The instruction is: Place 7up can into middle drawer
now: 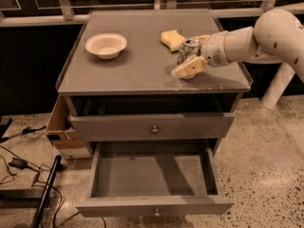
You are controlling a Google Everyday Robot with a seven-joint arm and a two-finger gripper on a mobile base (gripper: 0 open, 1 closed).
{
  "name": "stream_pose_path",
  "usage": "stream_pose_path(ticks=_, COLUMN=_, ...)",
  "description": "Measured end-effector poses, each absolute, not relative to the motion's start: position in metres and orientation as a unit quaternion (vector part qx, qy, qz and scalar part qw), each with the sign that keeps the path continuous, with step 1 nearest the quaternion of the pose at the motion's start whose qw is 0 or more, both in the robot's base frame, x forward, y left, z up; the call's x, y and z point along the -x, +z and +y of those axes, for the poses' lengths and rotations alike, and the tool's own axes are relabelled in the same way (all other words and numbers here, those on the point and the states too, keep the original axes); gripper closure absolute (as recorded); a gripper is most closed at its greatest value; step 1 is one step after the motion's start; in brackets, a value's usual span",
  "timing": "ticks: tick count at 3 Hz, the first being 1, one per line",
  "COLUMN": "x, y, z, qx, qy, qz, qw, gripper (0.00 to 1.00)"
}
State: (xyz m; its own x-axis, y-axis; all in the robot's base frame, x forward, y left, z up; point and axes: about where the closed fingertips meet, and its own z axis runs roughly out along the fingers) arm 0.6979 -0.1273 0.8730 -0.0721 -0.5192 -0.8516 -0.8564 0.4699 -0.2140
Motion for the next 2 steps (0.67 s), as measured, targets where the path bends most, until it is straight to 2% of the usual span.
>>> stream_pose_path(ticks=2, x=-0.6979, y=0.873, z=-0.1273, qx=0.484, qy=0.176, qz=0.711, qw=0.479, gripper=0.66)
